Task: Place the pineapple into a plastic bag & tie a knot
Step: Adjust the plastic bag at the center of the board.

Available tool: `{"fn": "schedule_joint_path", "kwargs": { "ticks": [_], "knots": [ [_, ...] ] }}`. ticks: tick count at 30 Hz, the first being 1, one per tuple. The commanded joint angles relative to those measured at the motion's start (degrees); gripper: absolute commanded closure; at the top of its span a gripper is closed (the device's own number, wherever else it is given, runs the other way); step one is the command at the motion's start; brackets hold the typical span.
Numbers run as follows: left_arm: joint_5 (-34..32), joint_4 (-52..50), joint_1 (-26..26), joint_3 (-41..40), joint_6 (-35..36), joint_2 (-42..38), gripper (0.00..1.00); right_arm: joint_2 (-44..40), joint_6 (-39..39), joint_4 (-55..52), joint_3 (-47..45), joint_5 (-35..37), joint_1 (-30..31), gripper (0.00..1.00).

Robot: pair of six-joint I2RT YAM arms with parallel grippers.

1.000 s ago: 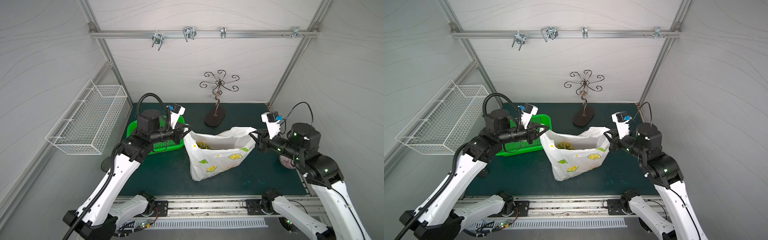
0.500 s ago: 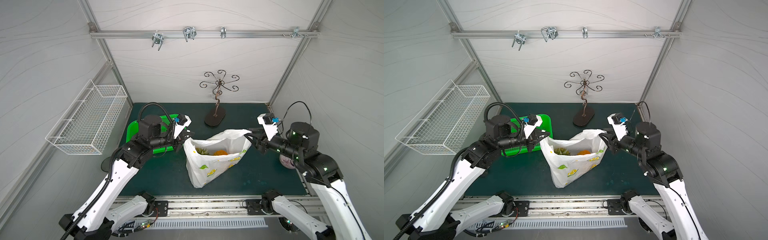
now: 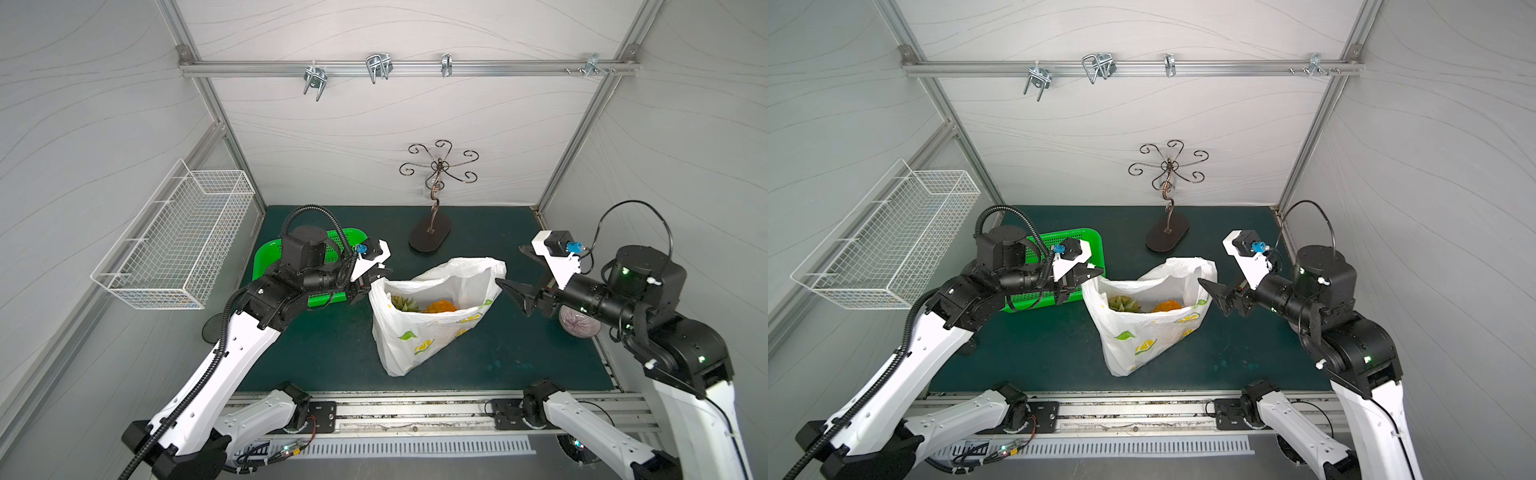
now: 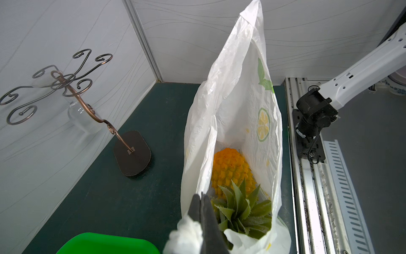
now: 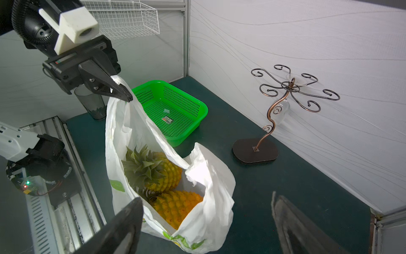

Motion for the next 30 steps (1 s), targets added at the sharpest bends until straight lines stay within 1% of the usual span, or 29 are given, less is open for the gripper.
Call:
{"fn": "schedule_joint_path", "kwargs": {
  "ticks": [1,3,6,7,8,10,12,13,14,15,16,19,25,27,30],
  "knots": [
    [3.1,3.7,0.0,3.4,3.7,-1.2,1.0,3.7,-2.2,-3.0,1.7,-3.2,-0.2,0.07],
    [3.1,3.9,0.0,3.3,3.6,-1.2,1.0,5.9,-1.1,-2.7,1.3,-5.0,-0.2,0.07],
    [2.9,4.6,0.0,2.9,3.1,-1.2,1.0,8.0,0.6,1.3,-0.1,-6.8,0.3,0.14],
    [2.8,4.6,0.0,2.9,3.0,-1.3,1.0,8.4,1.1,3.1,-0.6,-6.9,0.5,0.17],
    [2.6,4.6,0.0,2.9,2.9,-1.2,1.0,8.9,1.6,4.6,-0.9,-6.3,0.8,0.23],
    [2.3,4.9,0.0,2.8,2.6,-1.2,1.0,10.2,1.8,5.4,-0.6,-5.7,1.3,0.38],
    [2.2,5.7,0.0,2.6,1.9,-1.2,1.0,11.2,1.9,5.4,-0.3,-5.7,1.3,0.56],
    [2.0,6.1,0.0,2.5,1.4,-1.0,1.0,11.5,1.9,5.6,-0.7,-5.3,1.3,0.68],
    [1.6,6.5,0.0,2.5,1.0,-0.9,1.0,11.3,2.2,6.2,-1.3,-4.3,1.3,0.84],
    [1.1,6.9,0.0,2.6,0.5,-0.8,1.0,11.1,2.7,7.0,-2.0,-3.4,1.3,0.96],
    [0.4,7.2,0.0,2.7,-0.1,-0.5,1.0,10.5,3.4,8.6,-2.9,-2.4,1.3,1.0],
    [-1.8,7.3,0.0,4.5,-1.7,0.5,1.0,8.9,6.1,13.5,-4.4,0.6,1.3,1.0],
    [-7.1,13.7,0.0,7.4,-7.8,2.7,1.0,9.0,11.5,19.5,-1.1,6.2,1.3,1.0],
    [-9.6,14.2,0.0,9.2,-8.6,3.9,1.0,8.8,12.6,21.4,-0.8,7.8,1.3,1.0],
    [-13.2,13.3,0.0,10.9,-9.0,5.7,1.0,8.5,13.5,22.5,-1.4,8.4,1.4,1.0]
  ]
}}
